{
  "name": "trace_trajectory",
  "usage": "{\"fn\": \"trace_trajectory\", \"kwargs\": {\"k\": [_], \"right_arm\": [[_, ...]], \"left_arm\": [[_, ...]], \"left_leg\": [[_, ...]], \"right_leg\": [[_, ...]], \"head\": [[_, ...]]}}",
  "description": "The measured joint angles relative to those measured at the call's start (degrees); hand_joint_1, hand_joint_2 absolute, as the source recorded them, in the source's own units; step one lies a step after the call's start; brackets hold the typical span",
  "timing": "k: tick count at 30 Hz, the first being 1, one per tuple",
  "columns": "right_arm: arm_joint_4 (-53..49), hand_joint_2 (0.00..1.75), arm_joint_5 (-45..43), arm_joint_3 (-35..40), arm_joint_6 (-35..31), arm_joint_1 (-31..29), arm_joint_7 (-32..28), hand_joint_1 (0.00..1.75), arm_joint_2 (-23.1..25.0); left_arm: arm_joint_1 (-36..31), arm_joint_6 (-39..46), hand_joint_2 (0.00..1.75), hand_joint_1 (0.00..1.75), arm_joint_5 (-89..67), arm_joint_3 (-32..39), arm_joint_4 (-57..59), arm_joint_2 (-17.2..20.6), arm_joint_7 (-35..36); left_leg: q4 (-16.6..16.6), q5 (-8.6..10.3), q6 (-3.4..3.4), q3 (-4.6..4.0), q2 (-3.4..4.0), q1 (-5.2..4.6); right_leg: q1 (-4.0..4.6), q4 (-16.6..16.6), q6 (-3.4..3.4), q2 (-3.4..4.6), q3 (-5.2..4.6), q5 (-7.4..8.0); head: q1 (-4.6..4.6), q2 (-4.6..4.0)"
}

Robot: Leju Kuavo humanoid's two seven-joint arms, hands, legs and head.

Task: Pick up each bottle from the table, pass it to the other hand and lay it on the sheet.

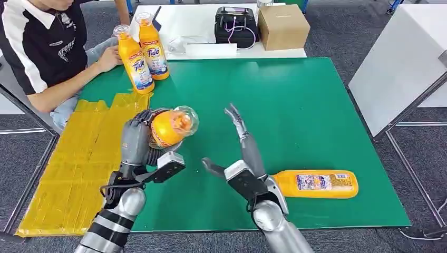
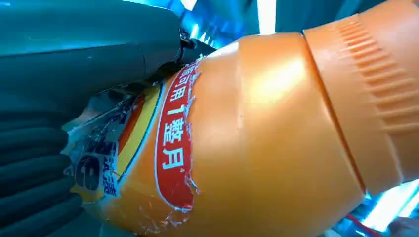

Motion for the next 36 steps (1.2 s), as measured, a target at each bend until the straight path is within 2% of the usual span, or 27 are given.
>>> {"fn": "trace_trajectory", "kwargs": {"k": [5, 13, 18, 25, 36], "right_arm": [[-4.3, 1.75, -0.5, -1.2, -0.5, 1.4, -0.4, 0.00, -0.5], [-9.5, 1.75, 0.2, -1.5, -3.0, 2.3, -1.3, 0.00, -0.9], [-10.7, 1.75, -1.9, -1.5, -3.2, 2.2, -1.7, 0.00, -1.0], [-11.9, 1.75, -2.6, -1.2, -3.2, 1.9, -1.9, 0.00, -1.5], [-12.0, 1.75, -3.3, -0.8, -3.1, 1.9, -1.8, 0.00, -2.0]], "left_arm": [[-1.5, 1.4, 1.75, 1.75, -6.2, 0.0, 2.1, 0.8, 3.2], [-7.6, 6.6, 1.75, 1.75, -31.9, -0.7, 14.6, 3.1, 14.1], [-14.2, 8.3, 1.75, 1.75, -33.1, -9.1, 27.7, 7.1, 22.1], [-18.6, 6.4, 1.75, 1.75, -33.4, -16.6, 38.9, 9.4, 23.3], [-20.3, 1.8, 1.75, 1.75, -33.0, -17.7, 47.8, 10.5, 22.6]], "left_leg": [[0.0, 0.01, 0.00, 0.01, 0.00, 0.01], [0.0, 0.02, -0.02, 0.01, 0.02, 0.01], [0.0, 0.05, -0.05, 0.01, 0.02, 0.01], [0.0, 0.04, -0.05, 0.00, 0.03, 0.01], [0.0, 0.05, -0.06, -0.01, 0.02, 0.01]], "right_leg": [[0.00, 0.0, -0.01, 0.01, -0.01, 0.00], [0.00, 0.0, -0.01, 0.02, 0.01, 0.01], [0.00, 0.0, -0.01, 0.02, 0.01, 0.01], [0.00, 0.0, -0.01, 0.03, 0.00, 0.01], [0.01, 0.0, -0.01, 0.03, 0.00, 0.01]], "head": [[0.02, 0.00], [0.00, 0.00], [0.02, 0.00], [0.02, 0.00], [0.00, 0.00]]}}
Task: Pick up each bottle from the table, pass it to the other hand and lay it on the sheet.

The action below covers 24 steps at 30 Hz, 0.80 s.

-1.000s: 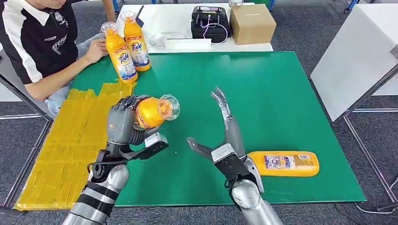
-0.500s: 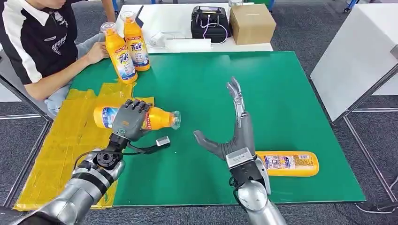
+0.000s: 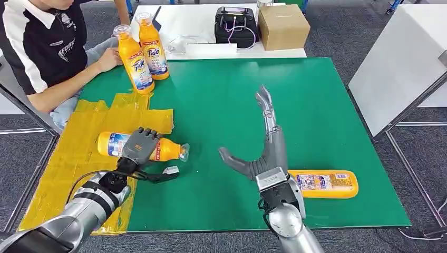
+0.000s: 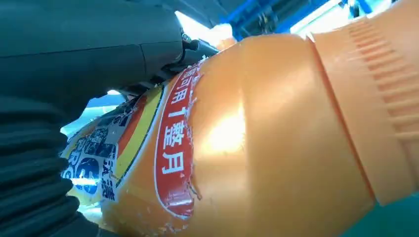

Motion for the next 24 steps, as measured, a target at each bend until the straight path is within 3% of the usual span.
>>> {"fn": "trace_trajectory", "kwargs": {"k": [7, 8, 9, 10, 24], "right_arm": [[-0.1, 1.75, -0.1, 0.0, 0.0, 0.0, 0.1, 0.00, -0.3], [-0.1, 1.75, 0.0, 0.0, 0.0, 0.0, 0.1, 0.00, -0.4], [-0.2, 1.75, 0.1, 0.0, 0.0, 0.0, 0.1, 0.00, -0.4], [-0.3, 1.75, 0.2, 0.0, 0.0, 0.0, 0.3, 0.00, -0.4], [-0.9, 1.75, 1.2, 0.0, 0.0, 0.5, 1.2, 0.00, -0.3]], "left_arm": [[-1.1, -0.5, 1.75, 1.75, -0.1, 0.0, 1.8, 0.1, 0.2], [-1.2, -1.0, 1.75, 1.55, -0.2, 0.0, 2.0, 0.1, 1.1], [-1.3, -1.5, 1.75, 0.58, -0.2, 0.0, 2.1, 0.1, 2.0], [-1.5, -2.2, 1.75, 0.02, -0.2, 0.0, 2.1, 0.1, 2.9], [-3.2, -9.4, 1.75, 0.00, 0.2, 2.2, 3.4, -1.5, 4.4]], "left_leg": [[0.0, 0.00, 0.00, 0.00, -0.01, 0.00], [0.0, 0.00, 0.00, 0.00, -0.01, 0.00], [0.0, 0.00, 0.00, 0.01, -0.01, 0.00], [0.0, 0.00, 0.00, 0.01, -0.01, 0.00], [0.0, 0.01, 0.00, 0.07, -0.03, 0.00]], "right_leg": [[0.01, 0.0, 0.00, -0.01, 0.02, 0.00], [0.00, 0.0, 0.00, -0.01, 0.02, 0.00], [0.00, 0.0, 0.00, 0.00, 0.02, 0.00], [0.00, 0.0, 0.00, 0.00, 0.02, 0.00], [0.00, 0.0, 0.00, -0.01, 0.08, 0.00]], "head": [[0.02, 0.00], [0.00, 0.00], [0.02, 0.00], [0.02, 0.00], [0.02, 0.00]]}}
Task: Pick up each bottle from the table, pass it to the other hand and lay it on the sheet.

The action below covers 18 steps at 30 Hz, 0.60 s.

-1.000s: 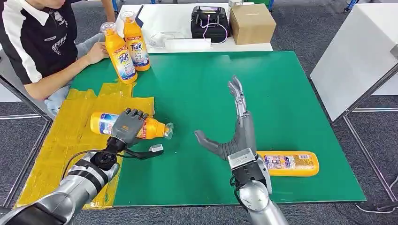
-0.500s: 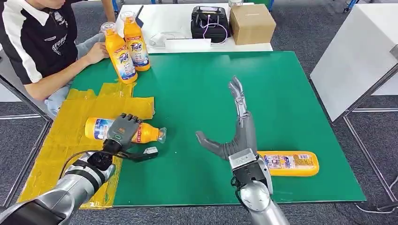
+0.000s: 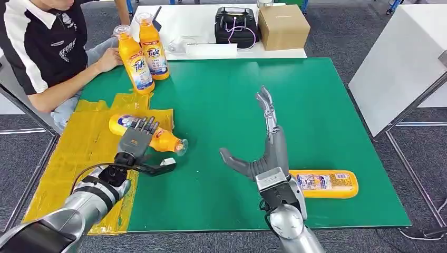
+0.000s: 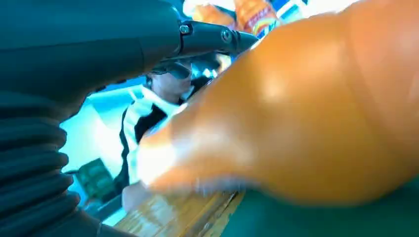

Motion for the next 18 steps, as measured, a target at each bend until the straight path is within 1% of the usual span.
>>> {"fn": "trace_trajectory", "kwargs": {"k": [10, 18], "right_arm": [[-0.2, 1.75, 0.9, 0.0, 0.3, 0.3, 0.6, 0.00, 0.0], [-0.2, 1.75, 1.3, 0.0, 0.9, 0.3, 0.7, 0.00, 0.0]], "left_arm": [[-0.8, -5.7, 1.75, 0.00, 2.2, 3.3, 0.7, -2.1, -2.4], [-0.8, -6.0, 1.75, 0.00, 3.0, 5.6, 1.1, -3.2, -3.7]], "left_leg": [[0.0, 0.01, -0.01, 0.17, 0.00, 0.00], [0.0, 0.01, -0.01, 0.17, 0.00, 0.00]], "right_leg": [[0.00, 0.0, 0.00, 0.00, 0.18, 0.00], [0.00, 0.0, 0.00, 0.00, 0.19, 0.00]], "head": [[0.00, 0.00], [-0.02, 0.00]]}}
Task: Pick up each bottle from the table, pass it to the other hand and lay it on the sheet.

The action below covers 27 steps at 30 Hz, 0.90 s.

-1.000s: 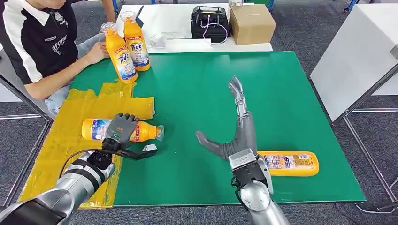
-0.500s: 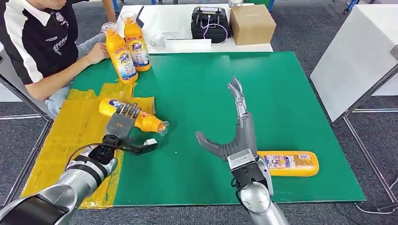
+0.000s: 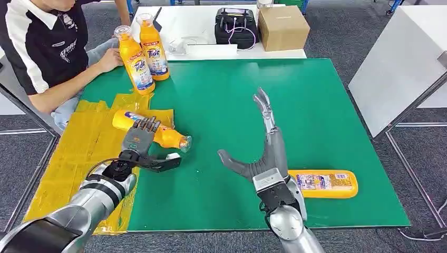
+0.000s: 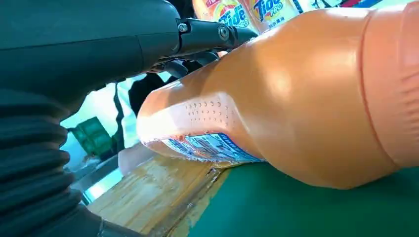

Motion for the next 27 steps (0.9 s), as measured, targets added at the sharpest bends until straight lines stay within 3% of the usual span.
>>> {"fn": "trace_trajectory", "kwargs": {"k": [9, 15, 27], "right_arm": [[0.0, 1.75, 0.2, 0.0, 0.0, 0.1, 0.0, 0.00, 0.0], [0.2, 1.75, 0.1, 0.0, -0.2, 0.2, -0.2, 0.00, 0.0], [1.6, 1.75, 1.7, 0.0, -3.1, 0.2, -0.9, 0.00, 0.0]], "left_arm": [[1.4, 6.5, 1.75, 0.00, 3.2, 3.0, 0.0, -0.9, -3.5], [6.3, 22.2, 1.75, 0.00, 15.9, 9.4, -7.6, -2.0, -16.8], [14.7, 23.2, 1.75, 0.00, 27.7, 27.6, -28.5, -9.2, -32.9]], "left_leg": [[0.0, 0.00, 0.00, -0.01, 0.01, 0.00], [0.0, -0.01, -0.01, -0.02, 0.03, 0.00], [0.0, 0.00, -0.01, -0.08, 0.00, 0.01]], "right_leg": [[0.00, 0.0, 0.00, 0.00, -0.02, 0.00], [-0.01, 0.0, 0.00, 0.01, -0.06, 0.00], [0.00, 0.0, 0.00, 0.00, -0.09, 0.00]], "head": [[0.02, 0.00], [0.02, 0.00], [0.02, 0.00]]}}
